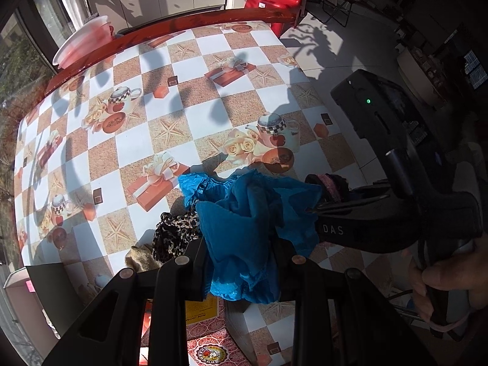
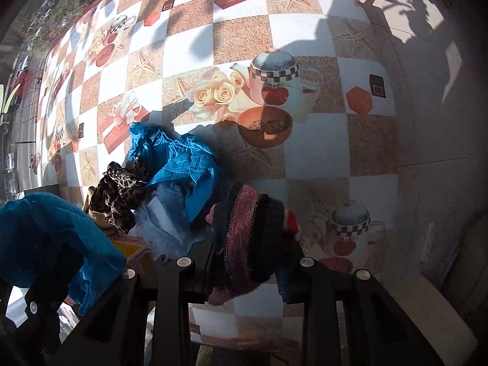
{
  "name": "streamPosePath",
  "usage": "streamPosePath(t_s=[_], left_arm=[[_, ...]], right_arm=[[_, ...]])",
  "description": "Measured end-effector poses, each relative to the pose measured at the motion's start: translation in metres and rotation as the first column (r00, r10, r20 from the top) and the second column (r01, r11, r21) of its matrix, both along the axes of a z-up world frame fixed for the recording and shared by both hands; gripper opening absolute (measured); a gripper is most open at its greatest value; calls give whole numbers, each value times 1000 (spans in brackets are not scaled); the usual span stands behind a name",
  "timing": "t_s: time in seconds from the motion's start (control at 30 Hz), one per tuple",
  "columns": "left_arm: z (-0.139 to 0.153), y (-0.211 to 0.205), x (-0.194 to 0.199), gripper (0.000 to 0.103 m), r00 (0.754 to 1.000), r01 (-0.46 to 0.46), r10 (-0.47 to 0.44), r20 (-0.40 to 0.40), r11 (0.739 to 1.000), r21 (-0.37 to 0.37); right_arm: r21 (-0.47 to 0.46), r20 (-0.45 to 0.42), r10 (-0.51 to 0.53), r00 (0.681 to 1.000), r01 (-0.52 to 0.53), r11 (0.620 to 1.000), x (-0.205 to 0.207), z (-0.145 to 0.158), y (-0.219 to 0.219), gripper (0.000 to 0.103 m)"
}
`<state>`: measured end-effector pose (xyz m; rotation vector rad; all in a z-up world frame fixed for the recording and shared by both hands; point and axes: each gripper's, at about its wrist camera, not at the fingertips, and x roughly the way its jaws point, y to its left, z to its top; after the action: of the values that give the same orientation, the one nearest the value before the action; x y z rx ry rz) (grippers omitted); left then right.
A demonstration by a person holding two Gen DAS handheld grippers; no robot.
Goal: Organize soft objects
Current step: 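Carry the teal cloth with the left tool while the right tool carries the knit piece to the box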
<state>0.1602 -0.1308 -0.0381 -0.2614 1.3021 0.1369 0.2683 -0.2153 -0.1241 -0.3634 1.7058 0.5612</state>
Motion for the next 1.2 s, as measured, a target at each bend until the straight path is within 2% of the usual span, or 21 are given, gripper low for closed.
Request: streamPosePath(t_s=[0.4,0.57,0.87,1.07,1.2], left_arm=[[2,-37,-7,32,997,83,-83,-1,997,-1],[6,-52,-16,32,989,150,-150,-6,989,1],[9,-82,-57,32,938,347,-347,-16,938,-7],[14,-85,-101,32,899,437,-437,-10,899,-12],[19,-73,-134,32,885,466,-466,-2,885,11]], right_arm=[[-19,-1,-17,1000,17,1000,-6,-1,-25,33],[-1,22,-48,999,48,999,-12,11,-34,33],[8,45,-184,982,184,983,-46,27,-69,33],[9,56,-262,964,262,965,-94,36,-85,33],[3,62,-289,955,290,957,-137,41,-86,33]])
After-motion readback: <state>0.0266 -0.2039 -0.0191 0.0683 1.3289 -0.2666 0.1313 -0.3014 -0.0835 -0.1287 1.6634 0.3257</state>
